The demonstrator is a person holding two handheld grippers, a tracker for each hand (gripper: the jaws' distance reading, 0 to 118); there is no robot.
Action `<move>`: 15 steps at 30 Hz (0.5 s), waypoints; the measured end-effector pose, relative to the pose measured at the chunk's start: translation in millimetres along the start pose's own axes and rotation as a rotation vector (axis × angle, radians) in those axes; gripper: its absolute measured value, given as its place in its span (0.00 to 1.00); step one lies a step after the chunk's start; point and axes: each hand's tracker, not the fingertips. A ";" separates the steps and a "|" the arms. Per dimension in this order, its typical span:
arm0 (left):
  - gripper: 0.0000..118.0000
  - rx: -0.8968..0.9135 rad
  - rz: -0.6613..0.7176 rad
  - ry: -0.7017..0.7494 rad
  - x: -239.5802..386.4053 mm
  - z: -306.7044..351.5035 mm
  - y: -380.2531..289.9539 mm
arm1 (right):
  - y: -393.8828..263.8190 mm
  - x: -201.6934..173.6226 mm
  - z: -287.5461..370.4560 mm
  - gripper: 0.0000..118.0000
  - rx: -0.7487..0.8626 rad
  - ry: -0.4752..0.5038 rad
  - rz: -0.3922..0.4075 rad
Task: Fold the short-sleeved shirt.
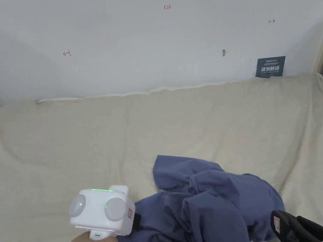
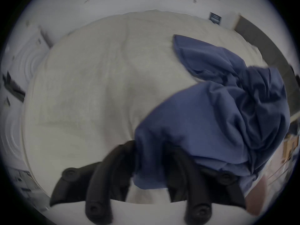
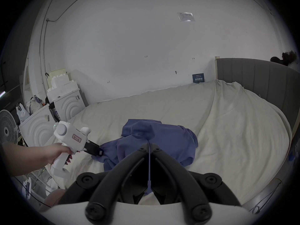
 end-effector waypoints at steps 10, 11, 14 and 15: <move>0.06 0.080 0.081 -0.134 -25.0 20.7 -23.2 | 56.6 27.4 -38.6 0.02 0.067 0.005 0.030; 0.06 0.098 0.092 -0.149 -26.8 24.1 -28.0 | 74.4 34.2 -58.8 0.02 0.041 -0.004 0.061; 0.06 0.128 0.100 -0.180 -26.8 33.9 -38.1 | 122.4 51.0 -135.8 0.02 -0.244 -0.037 0.109; 0.06 0.130 0.104 -0.191 -27.5 35.2 -41.0 | 132.0 56.6 -164.7 0.02 -0.330 -0.027 0.086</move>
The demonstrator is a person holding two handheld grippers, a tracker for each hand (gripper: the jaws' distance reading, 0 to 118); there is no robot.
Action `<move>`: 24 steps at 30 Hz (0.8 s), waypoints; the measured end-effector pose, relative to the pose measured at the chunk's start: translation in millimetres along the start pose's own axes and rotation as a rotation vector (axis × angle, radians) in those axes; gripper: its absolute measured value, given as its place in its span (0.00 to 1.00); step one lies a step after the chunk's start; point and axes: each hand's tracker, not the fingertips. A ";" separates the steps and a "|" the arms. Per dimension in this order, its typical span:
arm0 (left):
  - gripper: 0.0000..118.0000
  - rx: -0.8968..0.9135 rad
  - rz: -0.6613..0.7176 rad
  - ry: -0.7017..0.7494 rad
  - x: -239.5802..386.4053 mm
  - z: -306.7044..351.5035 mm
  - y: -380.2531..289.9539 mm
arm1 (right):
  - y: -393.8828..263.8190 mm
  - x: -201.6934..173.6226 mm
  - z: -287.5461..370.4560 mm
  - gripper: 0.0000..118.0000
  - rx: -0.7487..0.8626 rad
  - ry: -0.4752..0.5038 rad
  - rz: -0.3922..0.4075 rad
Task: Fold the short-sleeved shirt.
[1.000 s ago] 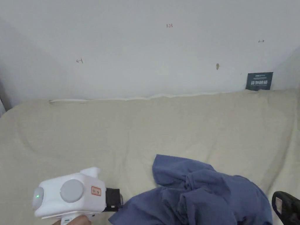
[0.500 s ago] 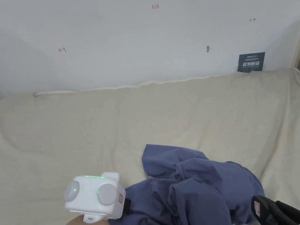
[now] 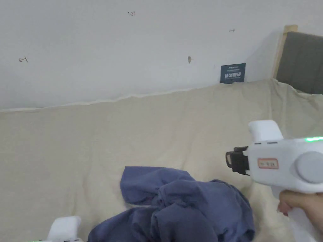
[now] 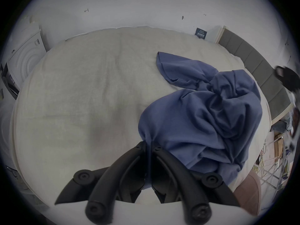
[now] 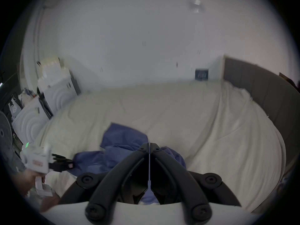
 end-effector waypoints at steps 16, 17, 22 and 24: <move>0.06 0.004 0.113 -0.094 -30.1 -12.4 -7.3 | 12.4 38.6 -187.9 0.01 -0.573 -0.151 -0.092; 0.06 -0.004 0.118 -0.100 -31.3 -13.5 -7.2 | 12.0 40.2 -187.4 0.02 -0.606 -0.083 -0.084; 0.06 -0.013 0.111 -0.105 -31.1 -14.8 -9.5 | 14.2 42.8 -165.0 0.02 -0.580 -0.042 -0.023; 0.06 -0.008 0.111 -0.113 -32.8 -11.9 -8.3 | 23.8 47.7 -145.3 0.02 -0.497 -0.039 -0.026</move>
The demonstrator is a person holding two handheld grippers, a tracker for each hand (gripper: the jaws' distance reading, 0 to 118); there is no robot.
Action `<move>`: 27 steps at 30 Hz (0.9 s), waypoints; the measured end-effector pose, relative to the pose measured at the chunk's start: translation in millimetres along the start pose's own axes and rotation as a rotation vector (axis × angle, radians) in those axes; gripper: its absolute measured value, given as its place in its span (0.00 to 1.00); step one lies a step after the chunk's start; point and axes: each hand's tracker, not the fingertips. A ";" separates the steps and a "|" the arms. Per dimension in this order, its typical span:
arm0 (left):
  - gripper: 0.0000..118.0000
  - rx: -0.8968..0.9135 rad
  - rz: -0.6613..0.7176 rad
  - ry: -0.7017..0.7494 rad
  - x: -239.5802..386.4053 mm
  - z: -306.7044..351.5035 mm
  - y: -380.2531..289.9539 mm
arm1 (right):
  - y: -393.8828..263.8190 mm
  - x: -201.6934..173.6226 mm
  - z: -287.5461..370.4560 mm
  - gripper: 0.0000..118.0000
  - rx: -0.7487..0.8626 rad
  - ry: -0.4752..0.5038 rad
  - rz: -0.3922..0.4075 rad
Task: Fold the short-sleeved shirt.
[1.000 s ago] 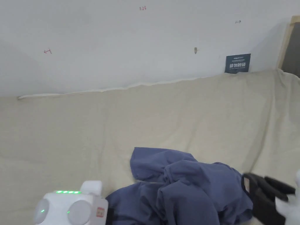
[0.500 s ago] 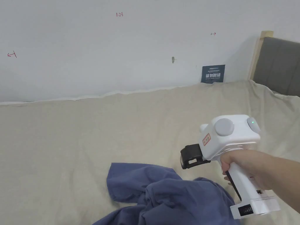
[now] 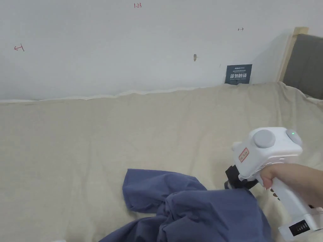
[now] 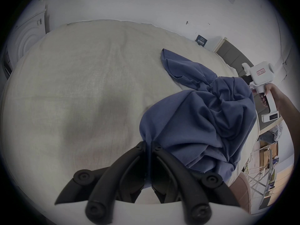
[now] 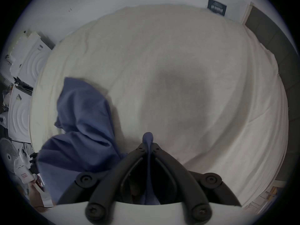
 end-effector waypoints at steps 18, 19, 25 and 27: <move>0.06 0.352 0.117 -0.241 4.0 254.5 148.3 | -79.2 32.1 317.0 0.02 0.411 0.264 -0.181; 0.06 0.386 0.111 -0.217 5.2 269.8 159.8 | -77.1 34.0 333.9 0.02 0.431 0.253 -0.177; 0.06 0.546 0.099 -0.117 12.3 348.8 218.8 | -53.0 45.8 408.0 0.02 0.586 0.193 -0.211; 0.06 0.574 0.080 -0.112 8.9 361.9 243.8 | -39.1 47.8 426.5 0.02 0.629 0.164 -0.237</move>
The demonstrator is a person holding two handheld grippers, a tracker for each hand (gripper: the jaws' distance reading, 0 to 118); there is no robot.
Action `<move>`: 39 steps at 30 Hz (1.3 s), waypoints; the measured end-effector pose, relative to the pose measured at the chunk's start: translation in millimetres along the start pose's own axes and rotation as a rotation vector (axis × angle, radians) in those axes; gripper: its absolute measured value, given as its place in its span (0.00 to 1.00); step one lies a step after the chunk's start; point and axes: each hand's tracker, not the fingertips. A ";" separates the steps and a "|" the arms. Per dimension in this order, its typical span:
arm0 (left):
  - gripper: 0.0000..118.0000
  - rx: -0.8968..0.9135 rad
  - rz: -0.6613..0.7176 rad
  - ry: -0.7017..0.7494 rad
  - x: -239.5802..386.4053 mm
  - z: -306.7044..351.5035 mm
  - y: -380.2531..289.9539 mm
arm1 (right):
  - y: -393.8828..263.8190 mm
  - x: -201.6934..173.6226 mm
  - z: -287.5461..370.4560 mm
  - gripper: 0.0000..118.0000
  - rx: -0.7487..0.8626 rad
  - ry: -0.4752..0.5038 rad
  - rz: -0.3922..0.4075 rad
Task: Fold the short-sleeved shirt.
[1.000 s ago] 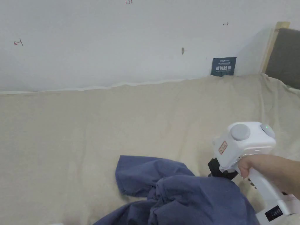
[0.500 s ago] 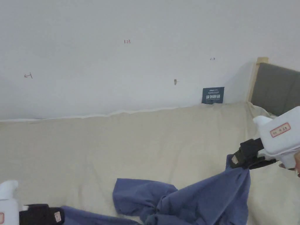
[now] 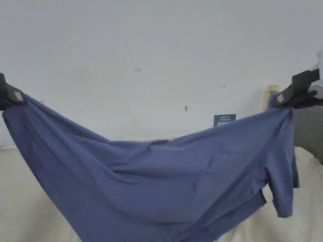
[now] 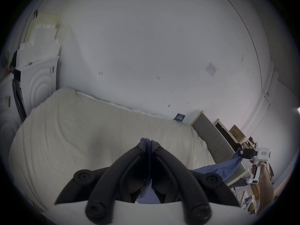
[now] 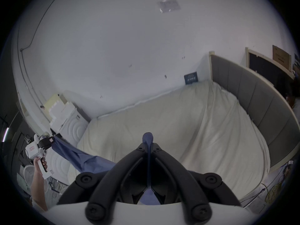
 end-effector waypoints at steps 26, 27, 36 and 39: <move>0.06 -0.201 0.149 0.110 -88.4 -171.6 -141.1 | -80.3 108.7 -137.3 0.02 0.028 -0.166 -0.157; 0.06 -0.250 0.179 0.122 -99.6 -176.1 -165.3 | -104.9 120.5 -147.3 0.02 -0.010 -0.181 -0.156; 0.06 -0.451 0.151 0.132 -140.4 -124.4 -316.0 | -281.3 180.8 -142.3 0.02 -0.201 -0.191 -0.238; 0.06 -0.421 0.171 0.044 -142.7 -88.2 -315.6 | -293.7 184.5 -110.3 0.02 -0.159 -0.150 -0.242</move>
